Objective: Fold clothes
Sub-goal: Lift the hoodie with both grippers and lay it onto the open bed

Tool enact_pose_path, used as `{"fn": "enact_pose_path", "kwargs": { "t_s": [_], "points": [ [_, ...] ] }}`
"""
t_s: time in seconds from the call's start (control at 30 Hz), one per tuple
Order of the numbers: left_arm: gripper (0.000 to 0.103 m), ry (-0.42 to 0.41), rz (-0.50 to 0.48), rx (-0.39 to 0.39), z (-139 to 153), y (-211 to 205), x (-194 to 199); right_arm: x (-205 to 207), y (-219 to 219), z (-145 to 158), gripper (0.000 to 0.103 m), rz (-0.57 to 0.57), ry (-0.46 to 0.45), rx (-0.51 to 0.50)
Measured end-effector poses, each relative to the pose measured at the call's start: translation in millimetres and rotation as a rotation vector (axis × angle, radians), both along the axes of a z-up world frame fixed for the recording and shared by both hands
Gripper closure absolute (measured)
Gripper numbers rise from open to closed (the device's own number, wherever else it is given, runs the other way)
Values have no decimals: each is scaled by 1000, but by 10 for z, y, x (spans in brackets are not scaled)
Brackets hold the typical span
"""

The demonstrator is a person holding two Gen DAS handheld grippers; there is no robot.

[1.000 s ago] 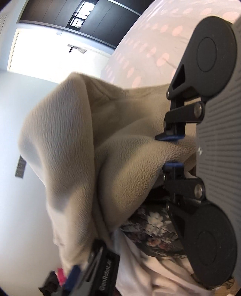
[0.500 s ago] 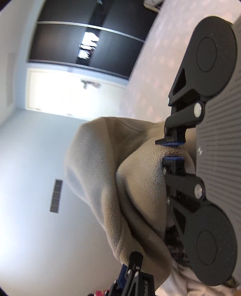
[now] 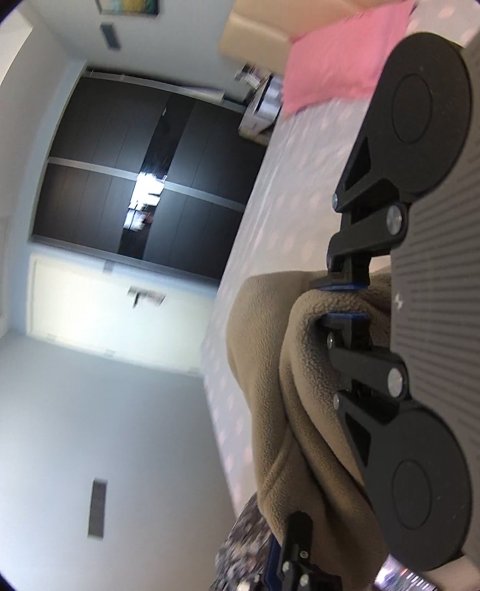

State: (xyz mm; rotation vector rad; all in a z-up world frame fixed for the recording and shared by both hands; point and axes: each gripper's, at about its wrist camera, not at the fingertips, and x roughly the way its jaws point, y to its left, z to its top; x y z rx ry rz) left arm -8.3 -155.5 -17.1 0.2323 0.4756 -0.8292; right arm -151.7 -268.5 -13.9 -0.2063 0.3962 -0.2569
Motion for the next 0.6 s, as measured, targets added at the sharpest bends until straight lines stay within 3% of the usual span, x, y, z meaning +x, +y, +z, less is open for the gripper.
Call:
{"fn": "enact_pose_path", "kwargs": {
  "t_s": [0.23, 0.43, 0.6],
  "points": [
    [90, 92, -186, 85, -450, -525, -472, -703, -660, -213, 91, -211, 113, -48],
    [90, 172, -188, 205, -795, -578, -485, -1018, -658, -664, 90, -181, 227, -58],
    [86, 235, -193, 265, -892, -602, -411, -1262, -624, -783, 89, -113, 300, -47]
  ]
}}
